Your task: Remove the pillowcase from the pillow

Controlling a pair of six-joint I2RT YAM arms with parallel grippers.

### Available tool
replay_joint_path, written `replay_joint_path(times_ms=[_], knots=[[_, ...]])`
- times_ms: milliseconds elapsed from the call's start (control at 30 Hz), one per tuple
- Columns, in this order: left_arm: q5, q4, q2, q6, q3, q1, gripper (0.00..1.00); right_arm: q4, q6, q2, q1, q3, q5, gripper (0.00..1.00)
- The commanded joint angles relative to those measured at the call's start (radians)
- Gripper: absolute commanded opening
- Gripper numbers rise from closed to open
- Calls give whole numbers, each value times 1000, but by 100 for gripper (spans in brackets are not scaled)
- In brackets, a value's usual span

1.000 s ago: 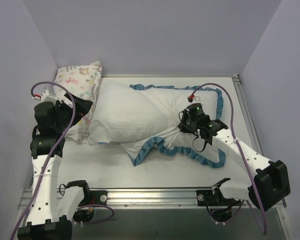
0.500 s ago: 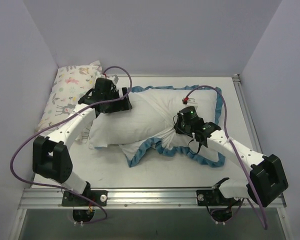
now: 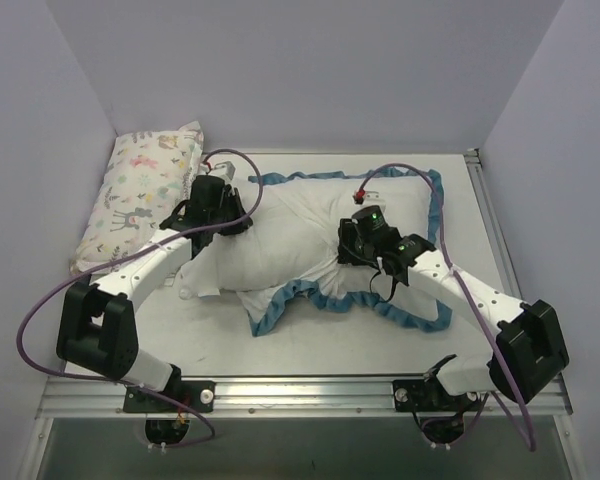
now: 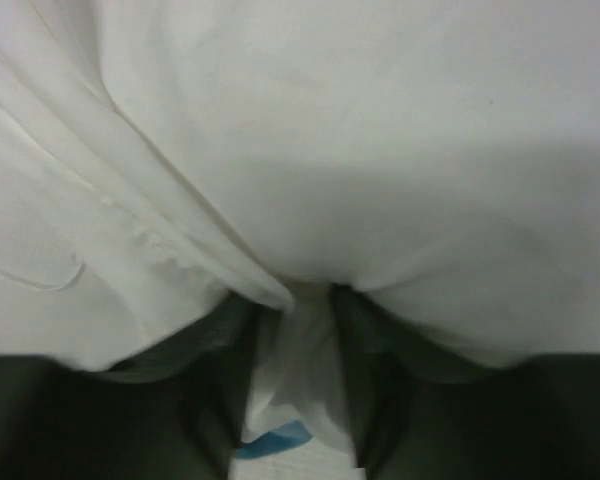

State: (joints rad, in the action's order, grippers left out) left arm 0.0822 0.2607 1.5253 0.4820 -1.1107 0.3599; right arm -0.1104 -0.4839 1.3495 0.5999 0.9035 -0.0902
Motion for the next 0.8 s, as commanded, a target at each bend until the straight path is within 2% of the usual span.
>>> replay_joint_path(times_ms=[0, 67, 100, 167, 200, 300, 333, 433, 500, 600, 700, 733, 767], knots=[[-45, 83, -37, 38, 141, 48, 0, -218, 65, -12, 15, 101, -31, 49], [-74, 66, -71, 59, 170, 79, 0, -264, 97, -33, 26, 174, -42, 62], [-97, 58, -82, 64, 199, 88, 0, -279, 109, -33, 32, 258, -58, 73], [-121, 46, -114, 81, 231, 114, 0, -313, 164, 11, 34, 363, -75, 83], [-122, 22, -123, 84, 248, 122, 0, -342, 188, 45, 32, 485, -100, 84], [-150, 9, -155, 101, 285, 158, 0, -373, 281, 216, 29, 659, -117, 89], [-157, 5, -168, 109, 301, 163, 0, -386, 303, 322, 29, 775, -94, 90], [-171, -12, -194, 124, 319, 183, 0, -452, 353, 506, 32, 991, 22, 91], [-189, -17, -214, 136, 336, 191, 0, -504, 366, 612, 44, 1063, 43, 92], [-206, -20, -267, 144, 353, 198, 0, -547, 363, 707, 47, 1137, 89, 91], [-213, -14, -304, 148, 354, 201, 0, -572, 357, 764, 49, 1152, 122, 83], [-214, -11, -316, 150, 354, 203, 0, -578, 358, 778, 49, 1158, 112, 77], [-214, 9, -327, 152, 347, 205, 0, -592, 358, 792, 47, 1195, 36, 54]])
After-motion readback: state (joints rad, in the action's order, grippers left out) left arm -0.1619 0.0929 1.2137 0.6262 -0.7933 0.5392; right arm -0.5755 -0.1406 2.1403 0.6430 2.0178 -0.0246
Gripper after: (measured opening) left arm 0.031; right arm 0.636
